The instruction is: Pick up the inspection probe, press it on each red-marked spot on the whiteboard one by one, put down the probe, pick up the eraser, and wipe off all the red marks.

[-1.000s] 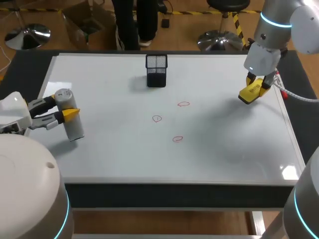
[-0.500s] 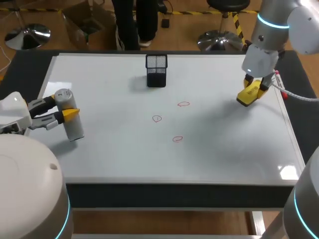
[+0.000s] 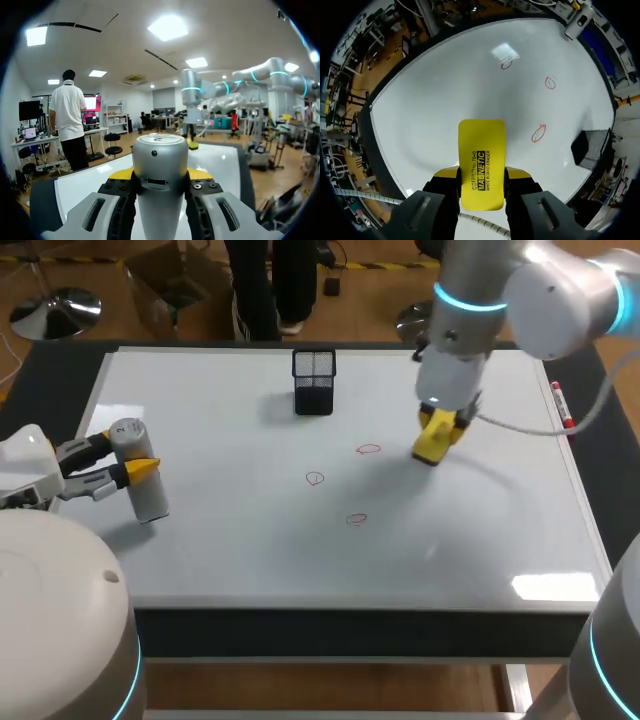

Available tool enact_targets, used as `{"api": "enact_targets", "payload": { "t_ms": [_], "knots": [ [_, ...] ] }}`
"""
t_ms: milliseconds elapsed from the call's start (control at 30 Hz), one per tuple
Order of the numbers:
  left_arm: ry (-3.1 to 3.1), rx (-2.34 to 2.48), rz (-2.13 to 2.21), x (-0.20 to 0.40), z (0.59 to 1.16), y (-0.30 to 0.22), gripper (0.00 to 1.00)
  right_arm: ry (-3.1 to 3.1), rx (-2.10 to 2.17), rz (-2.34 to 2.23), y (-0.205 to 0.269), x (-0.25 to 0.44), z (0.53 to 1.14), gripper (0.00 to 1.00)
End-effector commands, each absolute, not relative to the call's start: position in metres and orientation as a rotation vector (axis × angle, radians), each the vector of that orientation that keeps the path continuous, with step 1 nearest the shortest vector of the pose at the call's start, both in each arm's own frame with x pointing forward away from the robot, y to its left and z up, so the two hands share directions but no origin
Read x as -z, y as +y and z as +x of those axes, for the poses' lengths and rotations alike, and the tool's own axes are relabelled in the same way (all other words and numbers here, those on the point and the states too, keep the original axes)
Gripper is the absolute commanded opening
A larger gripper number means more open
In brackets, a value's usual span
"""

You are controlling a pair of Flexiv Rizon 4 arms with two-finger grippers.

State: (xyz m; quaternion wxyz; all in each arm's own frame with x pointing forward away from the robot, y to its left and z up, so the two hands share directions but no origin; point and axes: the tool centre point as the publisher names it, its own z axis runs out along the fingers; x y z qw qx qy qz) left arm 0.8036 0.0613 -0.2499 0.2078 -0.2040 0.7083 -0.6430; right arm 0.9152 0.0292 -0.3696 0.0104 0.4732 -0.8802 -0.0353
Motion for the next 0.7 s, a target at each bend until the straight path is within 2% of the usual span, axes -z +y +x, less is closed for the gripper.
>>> {"api": "enact_targets", "payload": {
  "t_ms": [33,300,700],
  "knots": [
    [1.972,1.790,-0.567,0.249,0.803,0.061,0.00,-2.663,-0.023,1.568,0.081,0.374,0.911,0.00],
    [1.972,1.790,-0.567,0.249,0.803,0.061,0.00,-2.480,-0.051,1.812,0.154,0.385,0.899,0.00],
    [1.972,1.790,-0.567,0.249,0.803,0.061,0.00,-2.308,-0.014,2.017,0.223,0.401,0.901,0.00]
  ]
}}
